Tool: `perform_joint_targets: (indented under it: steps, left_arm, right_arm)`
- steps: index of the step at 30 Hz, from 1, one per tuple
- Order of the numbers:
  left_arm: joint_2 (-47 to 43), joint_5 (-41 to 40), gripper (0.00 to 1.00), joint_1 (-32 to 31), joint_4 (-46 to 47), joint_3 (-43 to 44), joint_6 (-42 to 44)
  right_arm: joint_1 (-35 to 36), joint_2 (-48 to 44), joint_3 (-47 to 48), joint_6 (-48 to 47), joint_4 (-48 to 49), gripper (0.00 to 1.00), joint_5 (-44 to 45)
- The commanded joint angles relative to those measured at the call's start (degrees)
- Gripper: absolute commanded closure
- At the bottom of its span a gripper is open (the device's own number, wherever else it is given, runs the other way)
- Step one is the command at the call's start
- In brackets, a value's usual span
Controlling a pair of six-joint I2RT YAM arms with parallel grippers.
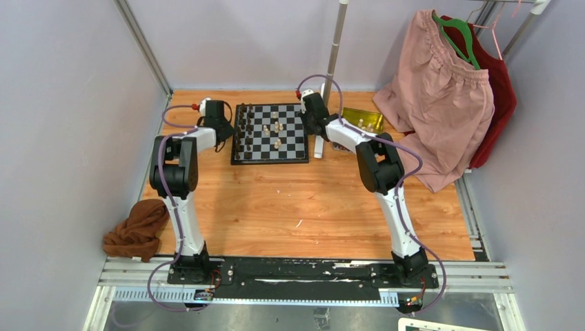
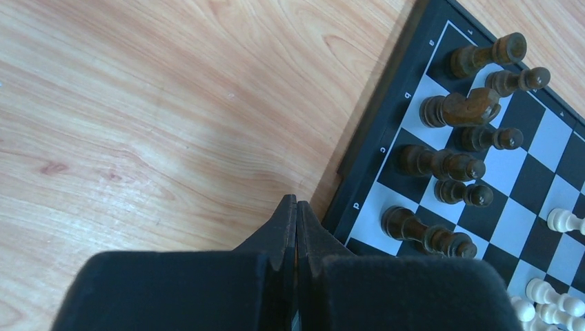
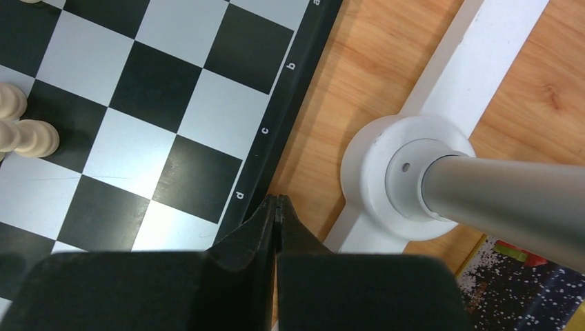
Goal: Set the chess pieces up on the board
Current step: Move the chessboard to the center of the board.
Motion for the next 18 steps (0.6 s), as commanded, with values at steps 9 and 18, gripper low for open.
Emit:
perform_joint_targets:
  steps: [9, 18]
  left_arm:
    - [0.8, 3.3, 1.00, -1.6, 0.9, 0.0, -0.5]
    - [-1.6, 3.3, 1.00, -1.8, 1.0, -3.7, -0.8]
  right_arm:
    - [-0.4, 1.3, 0.8, 4.2, -2.7, 1.00, -4.9]
    - [0.8, -0.3, -2.4, 4.7, -1.6, 1.00, -6.8]
